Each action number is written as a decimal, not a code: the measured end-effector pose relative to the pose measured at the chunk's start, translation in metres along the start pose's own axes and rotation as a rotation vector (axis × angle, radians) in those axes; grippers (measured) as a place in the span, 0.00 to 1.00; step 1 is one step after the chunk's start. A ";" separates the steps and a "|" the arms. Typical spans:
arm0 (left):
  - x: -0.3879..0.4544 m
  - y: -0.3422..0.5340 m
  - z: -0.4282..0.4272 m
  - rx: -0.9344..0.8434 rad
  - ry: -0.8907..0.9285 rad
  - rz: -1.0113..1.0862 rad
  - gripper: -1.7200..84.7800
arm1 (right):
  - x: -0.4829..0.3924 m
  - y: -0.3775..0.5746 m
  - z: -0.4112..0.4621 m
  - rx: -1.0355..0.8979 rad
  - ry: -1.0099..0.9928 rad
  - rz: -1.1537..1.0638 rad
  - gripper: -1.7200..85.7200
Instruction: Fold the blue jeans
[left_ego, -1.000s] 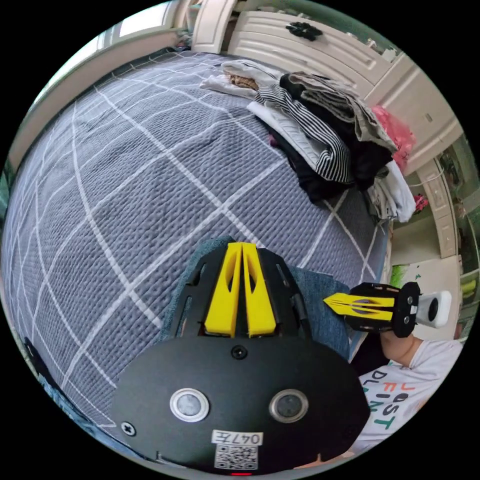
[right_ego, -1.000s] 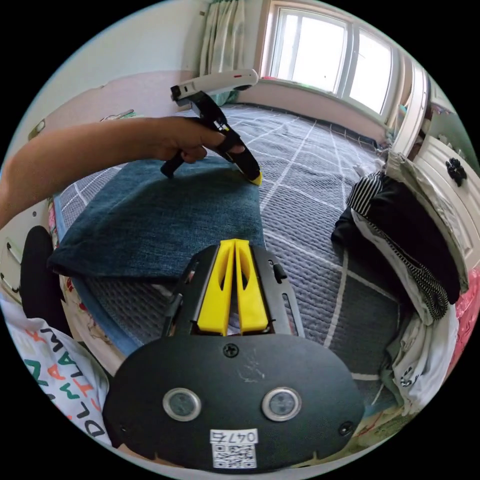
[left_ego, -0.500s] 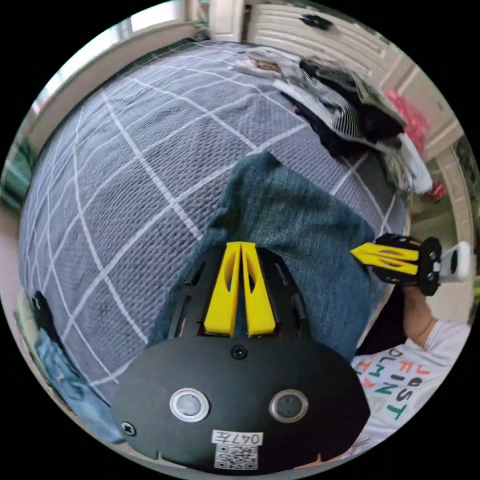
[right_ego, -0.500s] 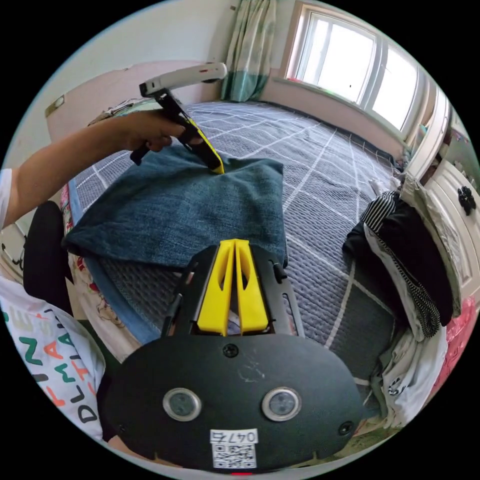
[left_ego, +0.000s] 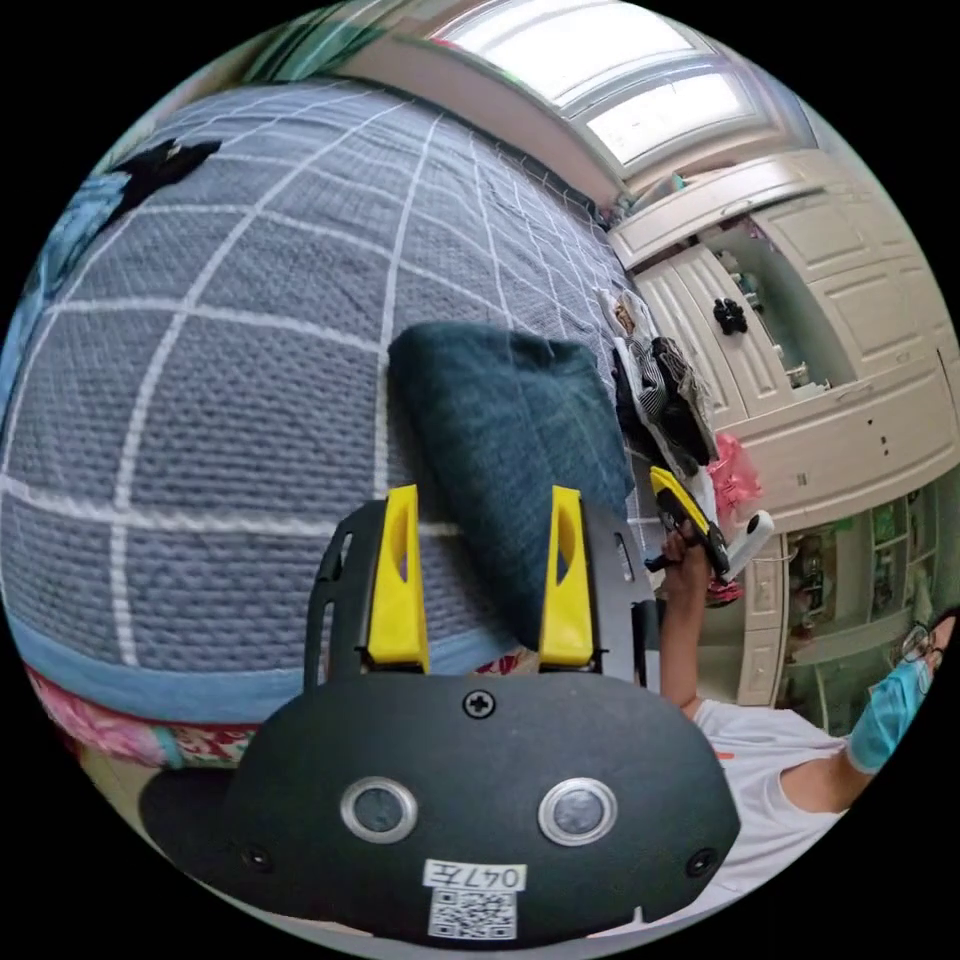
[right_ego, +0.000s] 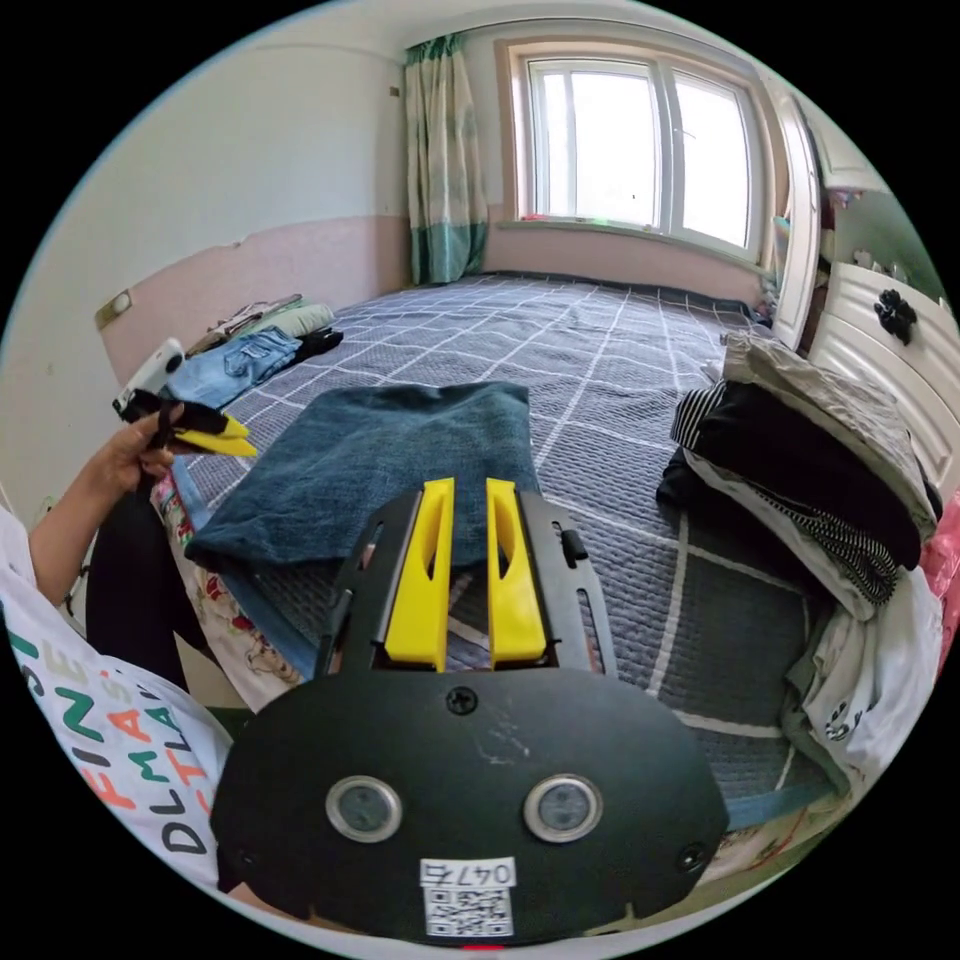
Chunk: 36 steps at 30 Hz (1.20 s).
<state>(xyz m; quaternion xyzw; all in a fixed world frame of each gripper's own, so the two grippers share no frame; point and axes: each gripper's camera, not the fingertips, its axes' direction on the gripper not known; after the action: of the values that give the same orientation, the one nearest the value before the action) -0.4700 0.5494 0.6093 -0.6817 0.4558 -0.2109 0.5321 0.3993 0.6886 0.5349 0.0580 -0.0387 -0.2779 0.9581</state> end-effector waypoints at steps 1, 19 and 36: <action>-0.002 0.005 0.003 -0.005 0.009 -0.009 0.21 | 0.002 0.002 -0.002 0.016 -0.013 0.011 0.04; -0.012 0.072 0.008 0.121 0.111 -0.126 0.09 | 0.075 0.004 0.031 -0.015 -0.207 0.301 0.19; 0.048 0.138 -0.037 0.086 -0.376 0.059 0.08 | -0.004 -0.032 0.064 -0.201 -0.363 0.108 0.17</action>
<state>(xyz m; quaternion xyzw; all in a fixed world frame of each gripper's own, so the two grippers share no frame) -0.5299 0.4868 0.4864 -0.6720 0.3586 -0.0834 0.6426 0.3721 0.6578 0.5935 -0.0912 -0.1855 -0.2345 0.9499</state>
